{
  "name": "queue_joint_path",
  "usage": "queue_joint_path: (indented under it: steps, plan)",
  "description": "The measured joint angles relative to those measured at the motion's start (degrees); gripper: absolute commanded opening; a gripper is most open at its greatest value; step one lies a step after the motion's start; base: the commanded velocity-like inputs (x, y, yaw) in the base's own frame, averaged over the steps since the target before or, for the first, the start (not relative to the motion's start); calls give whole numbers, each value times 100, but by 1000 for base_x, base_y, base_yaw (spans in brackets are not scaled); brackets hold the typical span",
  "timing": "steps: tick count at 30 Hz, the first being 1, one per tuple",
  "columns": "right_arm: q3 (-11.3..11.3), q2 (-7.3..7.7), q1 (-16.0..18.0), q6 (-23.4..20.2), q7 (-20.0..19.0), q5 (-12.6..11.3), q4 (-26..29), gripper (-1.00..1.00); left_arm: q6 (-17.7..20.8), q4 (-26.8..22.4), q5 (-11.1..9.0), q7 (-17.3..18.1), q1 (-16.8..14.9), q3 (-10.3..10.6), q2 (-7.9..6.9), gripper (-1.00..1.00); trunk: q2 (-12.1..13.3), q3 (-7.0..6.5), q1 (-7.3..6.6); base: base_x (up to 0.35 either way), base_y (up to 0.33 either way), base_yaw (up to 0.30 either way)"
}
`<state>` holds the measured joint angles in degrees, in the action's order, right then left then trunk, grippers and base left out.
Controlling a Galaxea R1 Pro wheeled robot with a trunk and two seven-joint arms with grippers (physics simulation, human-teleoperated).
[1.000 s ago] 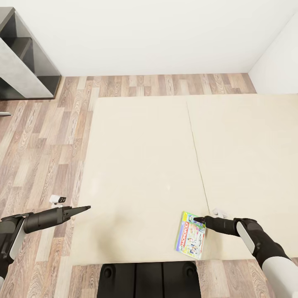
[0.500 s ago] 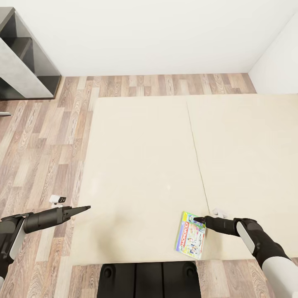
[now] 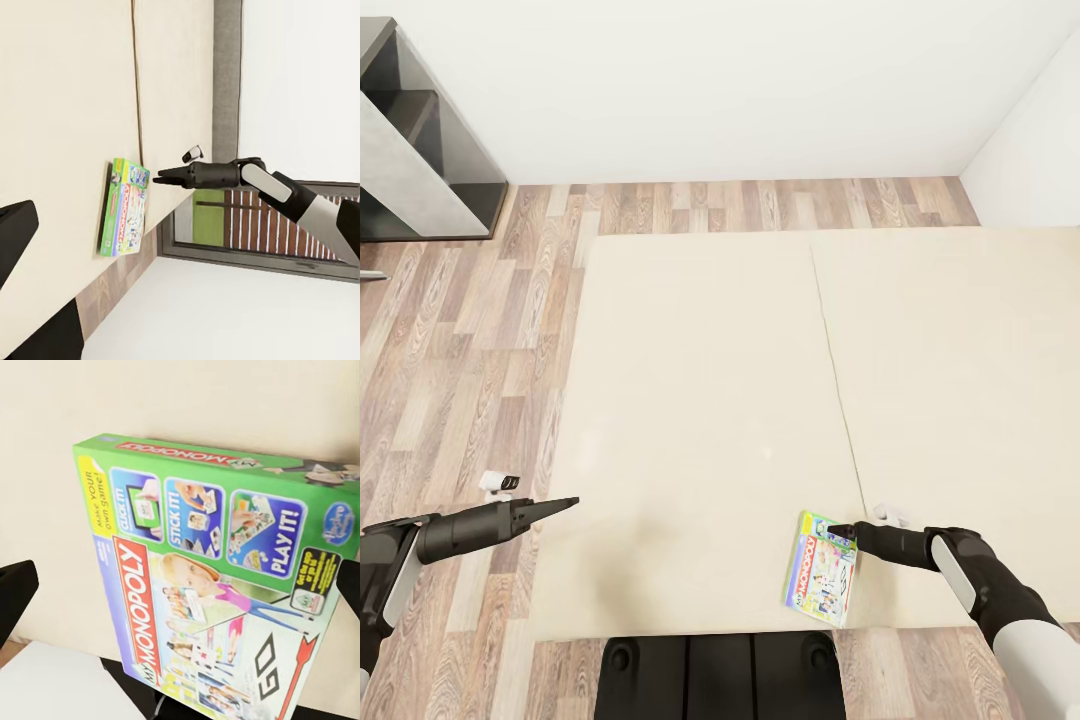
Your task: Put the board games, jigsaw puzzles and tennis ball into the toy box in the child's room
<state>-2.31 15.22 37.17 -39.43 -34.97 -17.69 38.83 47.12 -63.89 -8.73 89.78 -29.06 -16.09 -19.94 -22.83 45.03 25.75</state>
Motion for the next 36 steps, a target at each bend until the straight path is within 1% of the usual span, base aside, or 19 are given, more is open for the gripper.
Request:
queue_joint_path:
  steps: [9, 18, 29, 36]
  plan:
    - [6, -11, 0, 0, 0, -1, -13, 100, 0, 0, 0, 0, 1, 0, 0, 100, 0, 0, 0, 0, 0, 0]
    - [8, -199, -1, -4, -3, 5, -69, 100, 0, 0, 0, 0, -2, 0, 0, 100, 0, 0, 0, 0, 0, 0]
    - [1, -273, 3, -17, -21, 1, -73, 100, 0, 0, 0, 0, -1, 0, 0, 100, 0, 0, 0, 0, 0, 0]
    - [-4, -292, 5, -24, -31, -3, -65, 100, 0, 0, 0, 0, -1, -5, 0, 100, 0, 0, 0, 0, 0, 0]
